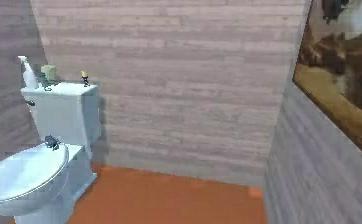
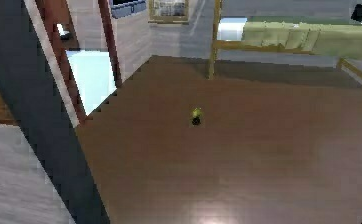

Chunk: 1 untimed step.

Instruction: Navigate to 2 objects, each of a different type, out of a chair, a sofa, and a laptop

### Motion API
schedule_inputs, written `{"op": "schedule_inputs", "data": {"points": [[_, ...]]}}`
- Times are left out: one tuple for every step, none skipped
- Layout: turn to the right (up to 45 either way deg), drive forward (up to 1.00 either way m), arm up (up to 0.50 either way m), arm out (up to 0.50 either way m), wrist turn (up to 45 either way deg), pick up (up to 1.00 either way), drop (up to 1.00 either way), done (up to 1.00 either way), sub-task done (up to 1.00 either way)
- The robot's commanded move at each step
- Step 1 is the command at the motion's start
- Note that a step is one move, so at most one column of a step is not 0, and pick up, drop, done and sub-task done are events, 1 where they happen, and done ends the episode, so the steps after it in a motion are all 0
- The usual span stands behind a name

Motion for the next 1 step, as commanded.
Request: {"op": "schedule_inputs", "data": {"points": [[-45.0,0.00,0.00,0.00,0.0,0.00,0.00,0.00,0.00]]}}
